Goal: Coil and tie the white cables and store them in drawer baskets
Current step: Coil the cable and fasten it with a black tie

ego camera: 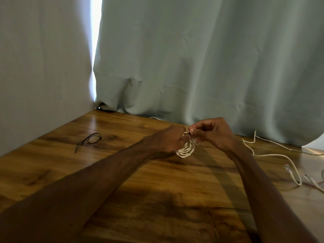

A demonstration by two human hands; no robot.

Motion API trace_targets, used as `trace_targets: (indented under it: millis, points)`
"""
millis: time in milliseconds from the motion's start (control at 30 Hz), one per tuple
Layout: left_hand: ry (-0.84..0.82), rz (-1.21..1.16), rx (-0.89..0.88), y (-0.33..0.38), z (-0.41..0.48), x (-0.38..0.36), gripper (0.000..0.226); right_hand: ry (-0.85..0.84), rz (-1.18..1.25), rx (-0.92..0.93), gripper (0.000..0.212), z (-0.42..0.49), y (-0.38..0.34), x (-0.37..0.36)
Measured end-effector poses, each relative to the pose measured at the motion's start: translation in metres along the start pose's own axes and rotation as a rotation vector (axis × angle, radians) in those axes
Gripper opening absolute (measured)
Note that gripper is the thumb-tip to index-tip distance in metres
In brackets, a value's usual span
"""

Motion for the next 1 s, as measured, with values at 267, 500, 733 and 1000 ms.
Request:
trace_targets:
  millis: [267, 500, 733, 1000]
  points:
    - [0.040, 0.023, -0.061, 0.010, -0.001, 0.002, 0.033, 0.038, -0.025, -0.001, 0.011, 0.003, 0.008, 0.002]
    - [0.044, 0.036, -0.067, 0.014, -0.003, 0.003, 0.034, 0.033, -0.121, 0.028, 0.009, 0.005, 0.009, -0.001]
    - [0.046, 0.050, -0.093, 0.016, -0.005, 0.006, 0.035, 0.028, -0.130, 0.044, 0.009, 0.002, 0.004, -0.002]
    - [0.041, 0.028, -0.059, 0.017, -0.007, 0.005, 0.035, 0.048, -0.089, 0.031, 0.008, 0.002, 0.006, 0.001]
Point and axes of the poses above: each hand's wrist, its own z-axis towards the middle knuckle, its own x-axis out of the back of the hand, y = z × x, the point moved 2 cm from there along z, towards the middle knuckle, and after that the axes turned 10 degrees about x, right-handed, at the moved point
